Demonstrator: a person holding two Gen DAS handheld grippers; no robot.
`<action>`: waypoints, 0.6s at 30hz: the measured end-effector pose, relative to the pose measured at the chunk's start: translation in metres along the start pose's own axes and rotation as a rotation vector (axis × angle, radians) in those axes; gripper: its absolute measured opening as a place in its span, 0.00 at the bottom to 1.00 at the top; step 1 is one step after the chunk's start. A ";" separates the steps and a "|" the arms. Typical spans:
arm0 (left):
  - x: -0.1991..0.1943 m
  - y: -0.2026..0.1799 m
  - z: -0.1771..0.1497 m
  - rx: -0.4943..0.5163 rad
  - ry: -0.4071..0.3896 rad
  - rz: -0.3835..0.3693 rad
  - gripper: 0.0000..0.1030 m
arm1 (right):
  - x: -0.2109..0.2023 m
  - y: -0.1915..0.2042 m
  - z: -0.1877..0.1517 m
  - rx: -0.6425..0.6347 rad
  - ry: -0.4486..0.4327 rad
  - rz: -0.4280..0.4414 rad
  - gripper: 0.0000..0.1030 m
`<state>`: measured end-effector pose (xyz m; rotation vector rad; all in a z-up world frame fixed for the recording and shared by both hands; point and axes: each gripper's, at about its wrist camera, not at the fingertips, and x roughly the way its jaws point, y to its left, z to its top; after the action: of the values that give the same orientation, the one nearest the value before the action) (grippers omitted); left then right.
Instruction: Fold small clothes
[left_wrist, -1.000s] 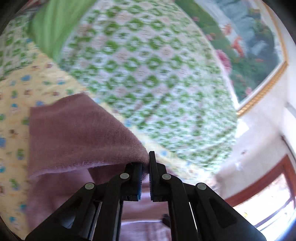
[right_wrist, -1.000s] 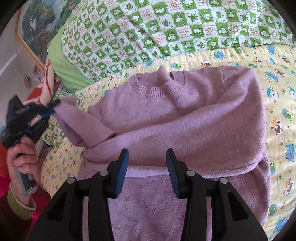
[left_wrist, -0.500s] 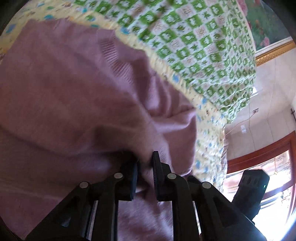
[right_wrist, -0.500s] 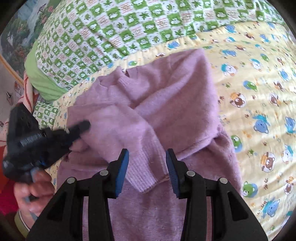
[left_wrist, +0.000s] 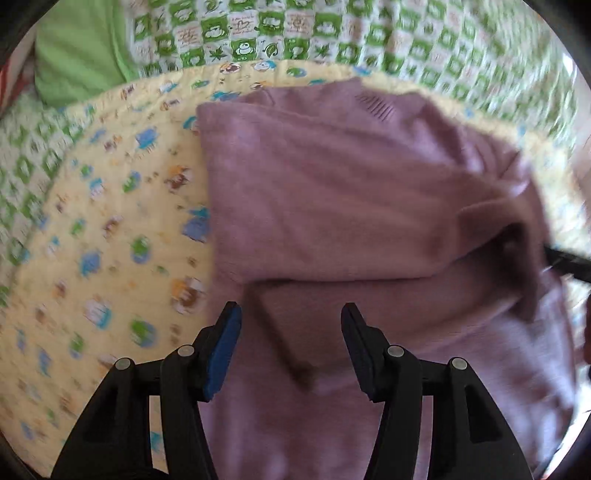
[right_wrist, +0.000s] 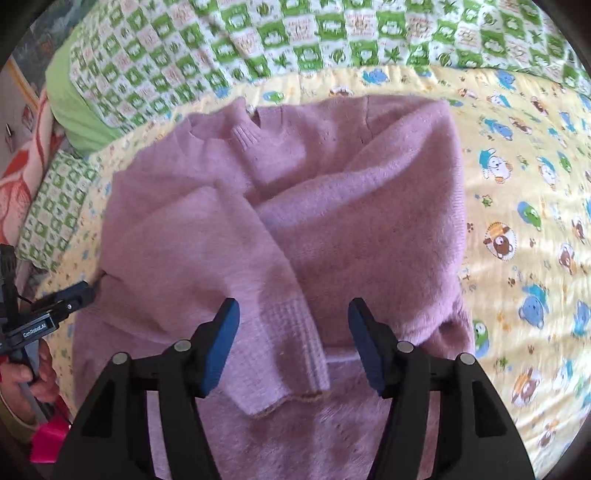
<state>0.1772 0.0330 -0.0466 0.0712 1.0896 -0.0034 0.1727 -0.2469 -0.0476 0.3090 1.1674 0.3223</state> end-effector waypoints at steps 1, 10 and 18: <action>0.006 -0.004 0.002 0.051 -0.001 0.076 0.55 | 0.007 -0.002 0.002 -0.008 0.025 -0.006 0.60; 0.039 0.013 0.024 -0.058 0.002 0.352 0.28 | 0.030 0.013 0.005 -0.095 0.148 0.117 0.09; 0.039 0.076 0.013 -0.416 0.016 0.194 0.25 | -0.098 0.098 0.068 -0.399 -0.122 0.363 0.08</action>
<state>0.2094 0.1091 -0.0706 -0.1973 1.0764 0.3973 0.1921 -0.2020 0.0983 0.1840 0.8989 0.8306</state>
